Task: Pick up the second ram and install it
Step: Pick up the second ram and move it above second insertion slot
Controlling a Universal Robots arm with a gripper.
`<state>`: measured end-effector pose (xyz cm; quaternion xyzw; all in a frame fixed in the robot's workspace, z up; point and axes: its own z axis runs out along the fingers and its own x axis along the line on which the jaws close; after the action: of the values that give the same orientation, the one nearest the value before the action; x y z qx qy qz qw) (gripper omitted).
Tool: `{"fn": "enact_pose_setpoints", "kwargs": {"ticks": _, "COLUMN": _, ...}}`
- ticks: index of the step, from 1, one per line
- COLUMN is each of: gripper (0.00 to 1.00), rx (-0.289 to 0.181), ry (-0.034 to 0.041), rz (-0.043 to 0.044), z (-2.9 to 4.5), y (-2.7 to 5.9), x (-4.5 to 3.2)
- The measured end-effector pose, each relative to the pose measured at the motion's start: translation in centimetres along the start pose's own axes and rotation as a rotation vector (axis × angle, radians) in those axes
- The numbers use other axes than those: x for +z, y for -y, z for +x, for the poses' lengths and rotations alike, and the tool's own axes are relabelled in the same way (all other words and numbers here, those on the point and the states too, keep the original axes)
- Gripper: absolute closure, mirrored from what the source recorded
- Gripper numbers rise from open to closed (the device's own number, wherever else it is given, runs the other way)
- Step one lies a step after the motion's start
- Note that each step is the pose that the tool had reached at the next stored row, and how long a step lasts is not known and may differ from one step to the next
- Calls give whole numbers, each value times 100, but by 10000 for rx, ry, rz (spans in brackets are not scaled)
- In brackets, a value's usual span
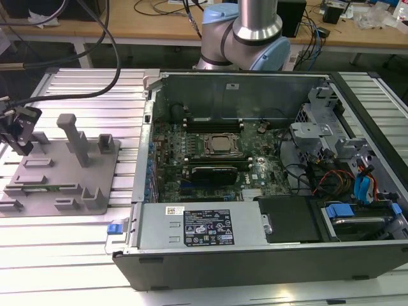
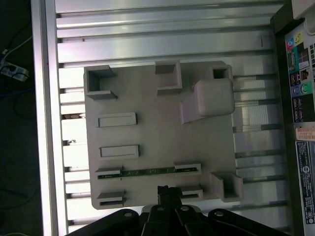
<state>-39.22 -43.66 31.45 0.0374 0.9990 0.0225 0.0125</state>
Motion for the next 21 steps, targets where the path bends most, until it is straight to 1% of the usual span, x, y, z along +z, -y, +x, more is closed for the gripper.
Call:
{"fn": "enact_pose_setpoints", "kwargs": {"ticks": 4, "gripper": 92, "rx": -1, "ry": 0, "rz": -2, "z": 0, "y": 0, "x": 0}}
{"fn": "enact_pose_setpoints", "kwargs": {"ticks": 6, "gripper": 92, "rx": -160, "ry": -8, "rz": -5, "z": 0, "y": 0, "x": 0}}
{"fn": "enact_pose_setpoints", "kwargs": {"ticks": 8, "gripper": 92, "rx": -1177, "ry": -55, "rz": -28, "z": 0, "y": 0, "x": 0}}
{"fn": "enact_pose_setpoints", "kwargs": {"ticks": 10, "gripper": 92, "rx": -1541, "ry": -71, "rz": -37, "z": 0, "y": 0, "x": 1}}
{"fn": "enact_pose_setpoints", "kwargs": {"ticks": 11, "gripper": 92, "rx": -2005, "ry": -92, "rz": -48, "z": 0, "y": 0, "x": 2}}
{"fn": "enact_pose_setpoints", "kwargs": {"ticks": 14, "gripper": 92, "rx": -2947, "ry": -135, "rz": -70, "z": 0, "y": 0, "x": 5}}
{"fn": "enact_pose_setpoints", "kwargs": {"ticks": 21, "gripper": 92, "rx": -5412, "ry": -248, "rz": -127, "z": 0, "y": 0, "x": 11}}
